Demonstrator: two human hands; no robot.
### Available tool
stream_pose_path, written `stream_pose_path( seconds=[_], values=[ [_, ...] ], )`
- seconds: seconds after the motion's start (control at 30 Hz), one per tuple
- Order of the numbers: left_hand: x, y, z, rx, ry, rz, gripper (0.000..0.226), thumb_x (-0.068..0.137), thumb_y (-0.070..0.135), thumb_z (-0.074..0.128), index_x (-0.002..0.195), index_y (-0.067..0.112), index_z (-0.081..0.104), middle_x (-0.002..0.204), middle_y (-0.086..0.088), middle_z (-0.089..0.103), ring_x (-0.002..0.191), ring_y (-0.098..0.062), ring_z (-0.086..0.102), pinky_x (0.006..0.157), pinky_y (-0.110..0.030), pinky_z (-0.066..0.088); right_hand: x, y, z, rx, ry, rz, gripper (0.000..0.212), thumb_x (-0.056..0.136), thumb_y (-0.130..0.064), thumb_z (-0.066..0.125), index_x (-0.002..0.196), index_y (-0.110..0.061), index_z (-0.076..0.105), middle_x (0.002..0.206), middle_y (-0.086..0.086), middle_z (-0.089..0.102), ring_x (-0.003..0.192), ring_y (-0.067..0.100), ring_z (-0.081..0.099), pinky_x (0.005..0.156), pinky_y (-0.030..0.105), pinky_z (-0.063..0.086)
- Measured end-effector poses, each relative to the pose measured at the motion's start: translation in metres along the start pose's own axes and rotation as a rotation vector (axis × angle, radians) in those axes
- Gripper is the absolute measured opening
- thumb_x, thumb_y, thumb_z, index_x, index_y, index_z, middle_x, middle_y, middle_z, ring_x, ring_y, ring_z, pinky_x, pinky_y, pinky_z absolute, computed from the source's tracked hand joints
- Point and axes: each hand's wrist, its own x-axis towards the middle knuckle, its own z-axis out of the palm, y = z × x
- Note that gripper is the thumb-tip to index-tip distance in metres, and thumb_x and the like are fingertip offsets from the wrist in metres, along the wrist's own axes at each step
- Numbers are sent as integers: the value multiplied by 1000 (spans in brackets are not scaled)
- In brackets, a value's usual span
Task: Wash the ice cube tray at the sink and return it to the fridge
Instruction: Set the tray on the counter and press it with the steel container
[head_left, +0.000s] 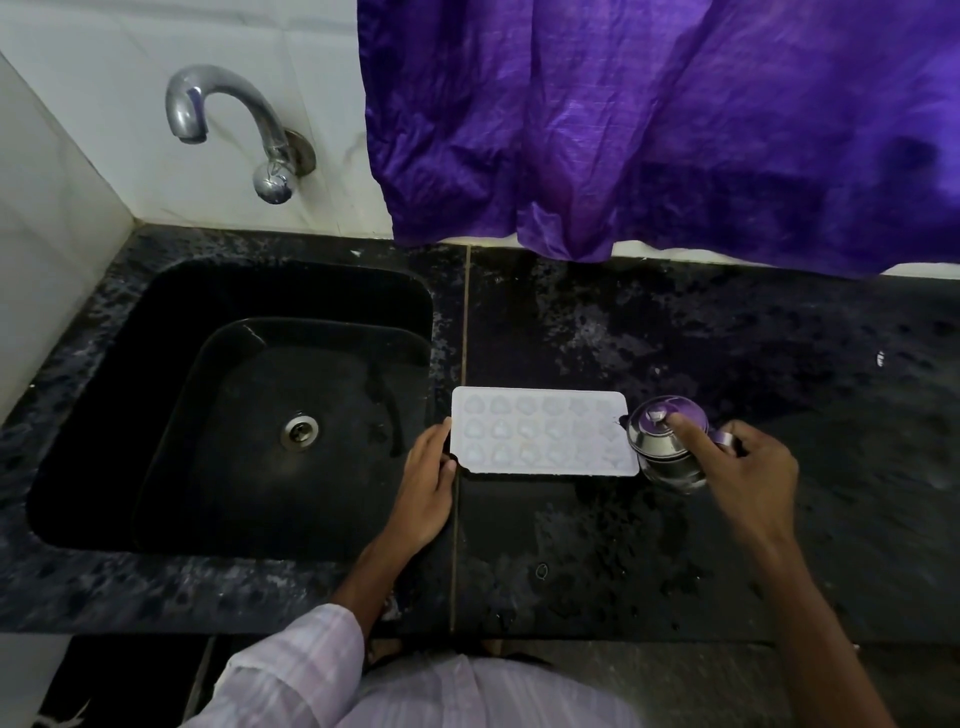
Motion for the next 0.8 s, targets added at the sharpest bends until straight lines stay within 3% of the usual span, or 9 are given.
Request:
stream_pose_path(
  seconds=[0.1, 0.2, 0.37, 0.57, 0.63, 0.7, 0.8],
  values=[
    [0, 0, 0, -6, -5, 0, 97, 83, 84, 15, 152, 18, 33, 152, -3, 36, 137, -17, 37, 116, -38, 32, -2, -3, 4, 10, -13, -6, 63, 78, -41, 80, 58, -2, 34, 55, 2, 31, 55, 14, 29, 54, 29, 29],
    [0, -1, 0, -10, -13, -4, 97, 83, 83, 15, 153, 18, 32, 153, -3, 35, 139, -17, 36, 117, -40, 31, -4, -7, 7, 0, -17, -7, 60, 78, -42, 80, 56, -9, 34, 53, 0, 30, 54, 13, 28, 54, 29, 29],
    [-1, 2, -3, -27, -22, -3, 100, 80, 86, 14, 152, 19, 32, 148, 9, 33, 139, -13, 34, 116, -32, 29, -5, -14, 13, 6, -33, -27, 61, 77, -42, 80, 55, -9, 34, 53, 0, 30, 54, 13, 28, 53, 30, 28],
    [-1, 4, -5, -10, -53, 15, 92, 85, 82, 17, 152, 21, 31, 145, 8, 35, 131, -18, 42, 113, -34, 32, -9, -24, 21, 9, -55, -47, 58, 77, -41, 80, 53, -13, 35, 51, -2, 32, 52, 13, 29, 51, 28, 29],
    [0, 3, -5, -1, -72, -7, 76, 94, 69, 25, 153, 21, 31, 148, 3, 36, 132, -20, 43, 114, -39, 34, -10, -27, 24, 7, -63, -58, 59, 77, -42, 80, 53, -14, 34, 51, -3, 32, 51, 11, 28, 47, 26, 28],
    [1, 0, -5, 4, -86, -24, 58, 99, 42, 34, 153, 20, 31, 151, -2, 35, 132, -23, 43, 113, -45, 35, -12, -30, 27, 15, -65, -68, 60, 76, -42, 80, 53, -14, 33, 50, -4, 31, 49, 8, 27, 44, 19, 26],
    [0, 0, -6, 11, -85, -18, 53, 101, 23, 39, 153, 19, 30, 149, 3, 34, 131, -24, 44, 113, -46, 35, -14, -33, 32, 24, -84, -72, 61, 76, -44, 81, 53, -14, 32, 51, -2, 30, 51, 11, 28, 47, 23, 28]
  ],
)
